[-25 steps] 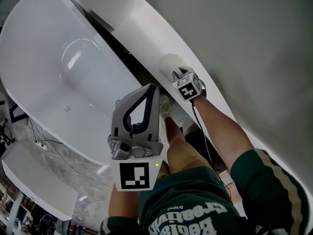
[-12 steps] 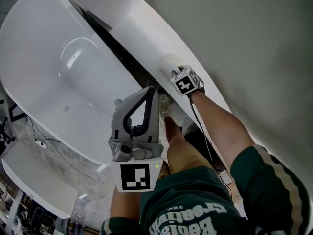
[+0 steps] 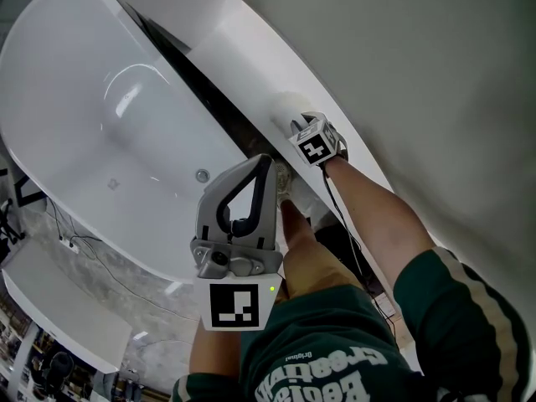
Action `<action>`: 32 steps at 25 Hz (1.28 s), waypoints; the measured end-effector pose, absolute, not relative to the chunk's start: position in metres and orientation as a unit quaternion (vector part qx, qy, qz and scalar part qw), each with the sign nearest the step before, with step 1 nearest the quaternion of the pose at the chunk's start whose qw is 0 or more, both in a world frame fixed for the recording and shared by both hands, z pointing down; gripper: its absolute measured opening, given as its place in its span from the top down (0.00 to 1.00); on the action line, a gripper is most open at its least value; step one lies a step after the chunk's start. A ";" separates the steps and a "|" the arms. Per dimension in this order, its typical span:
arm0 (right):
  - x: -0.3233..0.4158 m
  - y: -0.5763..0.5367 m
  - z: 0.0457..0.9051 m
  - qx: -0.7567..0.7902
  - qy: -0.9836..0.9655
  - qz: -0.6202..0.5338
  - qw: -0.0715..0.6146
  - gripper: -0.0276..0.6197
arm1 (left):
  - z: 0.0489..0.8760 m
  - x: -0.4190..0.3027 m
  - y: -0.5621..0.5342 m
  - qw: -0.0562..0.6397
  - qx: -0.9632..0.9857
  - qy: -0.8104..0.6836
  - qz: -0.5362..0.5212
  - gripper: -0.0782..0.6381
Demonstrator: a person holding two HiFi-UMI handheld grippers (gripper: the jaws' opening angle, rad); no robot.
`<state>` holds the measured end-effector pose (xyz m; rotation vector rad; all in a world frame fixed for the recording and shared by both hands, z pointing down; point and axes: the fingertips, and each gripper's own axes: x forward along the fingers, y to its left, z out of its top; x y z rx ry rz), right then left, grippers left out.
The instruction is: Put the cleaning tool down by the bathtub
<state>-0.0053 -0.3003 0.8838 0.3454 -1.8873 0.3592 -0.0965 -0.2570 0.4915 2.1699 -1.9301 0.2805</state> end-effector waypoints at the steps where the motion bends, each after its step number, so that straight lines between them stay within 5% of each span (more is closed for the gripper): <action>1: -0.005 -0.300 0.884 0.144 -0.802 0.154 0.559 0.81 | 0.492 -0.094 -0.256 0.114 0.739 -0.657 0.094 0.88; 4: -0.003 -0.296 0.883 0.130 -0.808 0.160 0.552 0.80 | 0.496 -0.086 -0.253 0.120 0.742 -0.653 0.092 0.88; 5: -0.002 -0.293 0.883 0.124 -0.813 0.158 0.547 0.69 | 0.496 -0.083 -0.251 0.120 0.744 -0.651 0.092 0.88; 9: -0.002 -0.296 0.873 0.132 -0.836 0.097 0.524 0.61 | 0.500 -0.076 -0.247 0.125 0.750 -0.643 0.093 0.88; 32: 0.007 -0.283 0.840 0.127 -0.838 0.102 0.521 0.60 | 0.467 -0.067 -0.238 0.103 0.766 -0.627 0.104 0.88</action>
